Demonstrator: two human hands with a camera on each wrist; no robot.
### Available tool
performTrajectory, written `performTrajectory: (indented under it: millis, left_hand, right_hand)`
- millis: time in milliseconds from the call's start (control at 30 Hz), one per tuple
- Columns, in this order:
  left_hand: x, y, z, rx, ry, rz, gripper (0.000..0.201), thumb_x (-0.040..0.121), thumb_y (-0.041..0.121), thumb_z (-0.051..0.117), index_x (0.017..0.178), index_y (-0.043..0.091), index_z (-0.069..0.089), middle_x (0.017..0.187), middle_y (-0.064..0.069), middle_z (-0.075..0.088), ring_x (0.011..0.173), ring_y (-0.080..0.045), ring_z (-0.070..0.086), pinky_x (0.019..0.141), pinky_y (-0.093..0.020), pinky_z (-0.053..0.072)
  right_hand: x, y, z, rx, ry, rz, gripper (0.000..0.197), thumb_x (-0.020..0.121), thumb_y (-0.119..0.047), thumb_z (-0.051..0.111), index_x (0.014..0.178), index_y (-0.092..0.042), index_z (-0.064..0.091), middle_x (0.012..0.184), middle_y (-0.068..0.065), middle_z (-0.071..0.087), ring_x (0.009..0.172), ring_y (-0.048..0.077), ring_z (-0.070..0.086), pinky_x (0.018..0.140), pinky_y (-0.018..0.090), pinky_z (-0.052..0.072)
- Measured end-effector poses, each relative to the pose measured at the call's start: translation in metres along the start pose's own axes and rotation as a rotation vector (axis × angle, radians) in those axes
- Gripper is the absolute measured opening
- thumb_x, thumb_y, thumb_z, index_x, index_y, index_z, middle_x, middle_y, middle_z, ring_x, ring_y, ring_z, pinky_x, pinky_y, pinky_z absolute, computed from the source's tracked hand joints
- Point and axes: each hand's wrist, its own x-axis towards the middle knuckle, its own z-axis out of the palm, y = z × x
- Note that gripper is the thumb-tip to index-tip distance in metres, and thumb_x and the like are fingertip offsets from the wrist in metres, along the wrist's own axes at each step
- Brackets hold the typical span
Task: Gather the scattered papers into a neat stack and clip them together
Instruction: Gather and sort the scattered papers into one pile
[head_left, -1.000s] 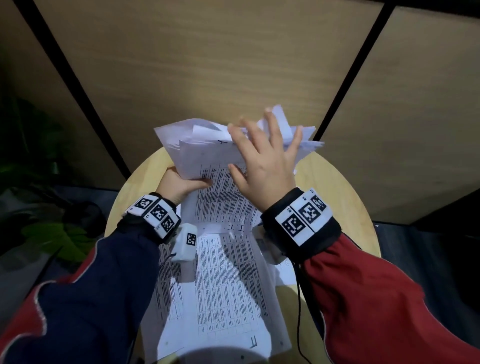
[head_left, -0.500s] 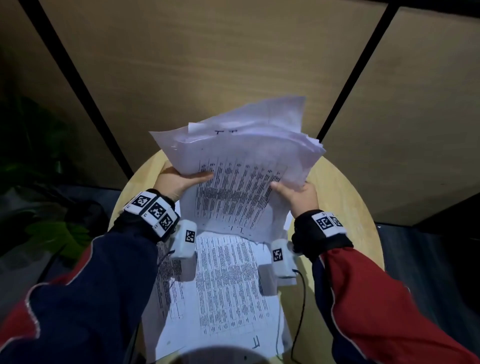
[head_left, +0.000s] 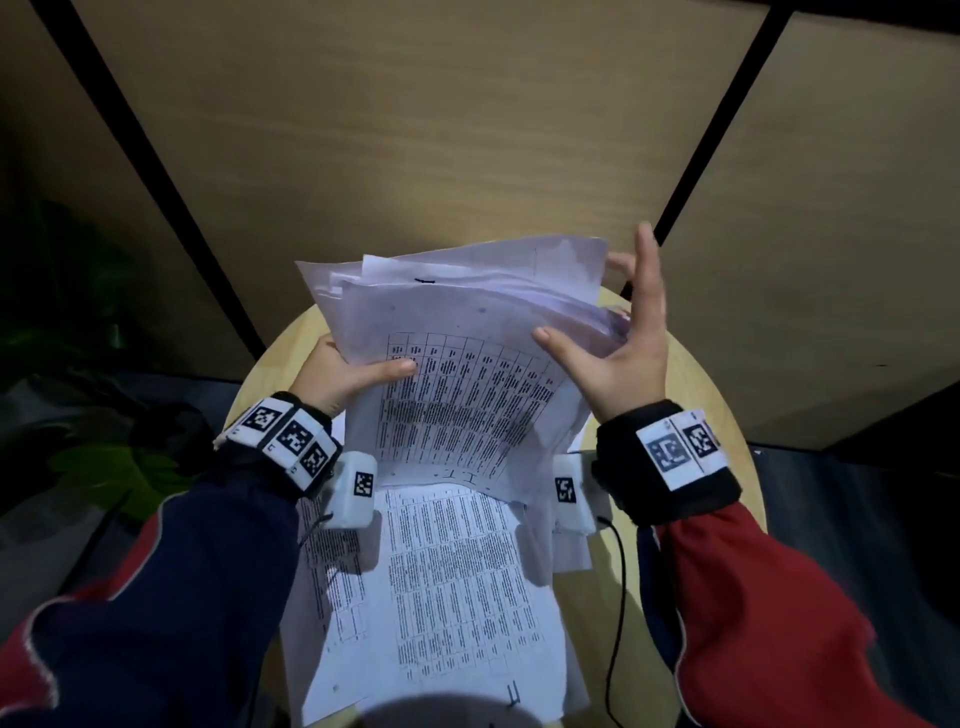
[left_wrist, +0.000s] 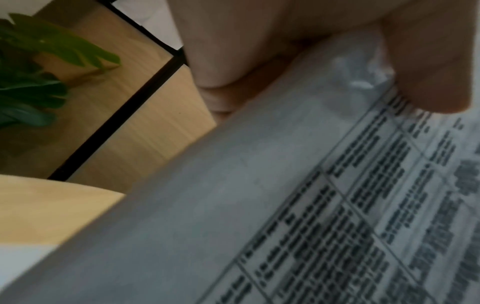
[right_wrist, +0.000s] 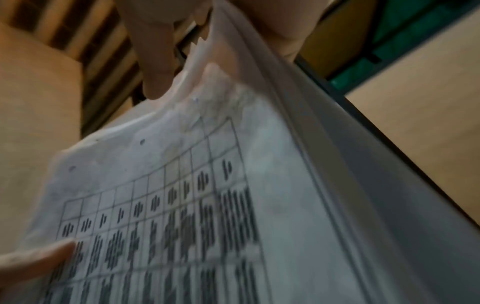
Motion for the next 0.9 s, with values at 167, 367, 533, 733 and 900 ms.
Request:
performTrajectory:
  millis: [167, 367, 533, 733, 900]
  left_hand:
    - [0.002, 0.005, -0.004, 0.007, -0.073, 0.002, 0.087, 0.031, 0.054, 0.085, 0.107, 0.019, 0.061, 0.09, 0.02, 0.073, 0.09, 0.005, 0.067, 0.073, -0.006, 0.05]
    - [0.003, 0.001, -0.008, 0.001, -0.061, -0.008, 0.071, 0.03, 0.048, 0.088, 0.093, 0.025, 0.068, 0.087, 0.016, 0.074, 0.087, 0.001, 0.068, 0.073, -0.012, 0.053]
    - [0.005, -0.009, -0.013, 0.001, 0.003, -0.028, 0.071, 0.026, 0.052, 0.088, 0.088, 0.024, 0.07, 0.087, 0.012, 0.075, 0.09, -0.005, 0.069, 0.081, -0.021, 0.055]
    - [0.001, -0.03, -0.003, -0.019, -0.022, -0.202, 0.068, 0.025, 0.04, 0.089, 0.086, 0.021, 0.067, 0.077, 0.012, 0.074, 0.075, 0.003, 0.069, 0.069, -0.016, 0.054]
    - [-0.005, -0.038, 0.02, 0.136, 0.282, -0.187, 0.047, 0.06, 0.016, 0.083, 0.1, -0.002, 0.066, 0.086, -0.006, 0.07, 0.08, -0.013, 0.064, 0.077, -0.026, 0.051]
  right_hand:
    - [0.006, -0.007, 0.0, -0.281, -0.086, -0.233, 0.072, 0.076, -0.039, 0.07, 0.138, -0.021, 0.038, 0.112, -0.003, 0.047, 0.09, 0.013, 0.055, 0.067, 0.042, 0.06]
    - [0.003, -0.002, 0.004, -0.33, 0.037, -0.236, 0.028, 0.076, -0.027, 0.074, 0.088, -0.003, 0.067, 0.096, 0.013, 0.063, 0.084, 0.007, 0.052, 0.065, 0.025, 0.051]
    - [-0.001, 0.0, 0.002, -0.21, 0.056, -0.16, 0.033, 0.073, -0.026, 0.077, 0.097, -0.006, 0.066, 0.103, 0.01, 0.058, 0.091, 0.001, 0.049, 0.076, 0.003, 0.041]
    - [-0.032, 0.039, 0.008, 0.27, -0.239, 0.621, 0.101, 0.053, -0.035, 0.087, 0.137, -0.018, 0.035, 0.138, -0.008, 0.044, 0.125, 0.002, 0.045, 0.108, 0.026, 0.036]
    - [-0.052, 0.059, 0.035, 0.279, -0.288, 0.721, 0.061, 0.069, -0.005, 0.079, 0.123, -0.01, 0.051, 0.116, 0.008, 0.064, 0.095, 0.016, 0.064, 0.081, 0.026, 0.055]
